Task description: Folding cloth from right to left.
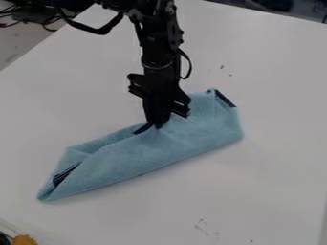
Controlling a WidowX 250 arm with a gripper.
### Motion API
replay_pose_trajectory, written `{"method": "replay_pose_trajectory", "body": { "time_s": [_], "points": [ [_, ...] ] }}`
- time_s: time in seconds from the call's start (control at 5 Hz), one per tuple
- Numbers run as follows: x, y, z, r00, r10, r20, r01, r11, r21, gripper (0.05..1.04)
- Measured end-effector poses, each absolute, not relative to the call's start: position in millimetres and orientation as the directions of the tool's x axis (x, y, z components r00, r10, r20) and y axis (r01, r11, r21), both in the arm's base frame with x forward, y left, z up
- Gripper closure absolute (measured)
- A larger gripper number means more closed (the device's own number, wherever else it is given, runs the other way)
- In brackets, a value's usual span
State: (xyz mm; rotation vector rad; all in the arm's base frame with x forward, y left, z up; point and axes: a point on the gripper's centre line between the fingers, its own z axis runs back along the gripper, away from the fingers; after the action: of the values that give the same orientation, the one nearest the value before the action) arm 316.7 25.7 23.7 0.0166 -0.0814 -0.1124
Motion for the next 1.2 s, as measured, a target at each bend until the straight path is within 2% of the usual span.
{"method": "replay_pose_trajectory", "body": {
  "time_s": [0.2,0.4,0.6,0.8,1.0,1.2],
  "points": [
    [315.9,26.7,23.1,0.991,-0.105,0.078,0.104,0.994,0.027,0.983],
    [316.2,26.3,33.2,0.991,-0.097,0.093,0.093,0.995,0.040,0.825],
    [315.0,24.7,35.1,0.990,-0.107,0.090,0.104,0.994,0.041,0.551],
    [316.0,24.9,34.9,0.989,-0.109,0.097,0.105,0.994,0.040,0.341],
    [314.9,23.7,32.8,0.989,-0.109,0.101,0.106,0.994,0.034,0.635],
    [314.4,23.5,32.5,0.989,-0.111,0.100,0.108,0.994,0.032,0.875]
  ]
}}
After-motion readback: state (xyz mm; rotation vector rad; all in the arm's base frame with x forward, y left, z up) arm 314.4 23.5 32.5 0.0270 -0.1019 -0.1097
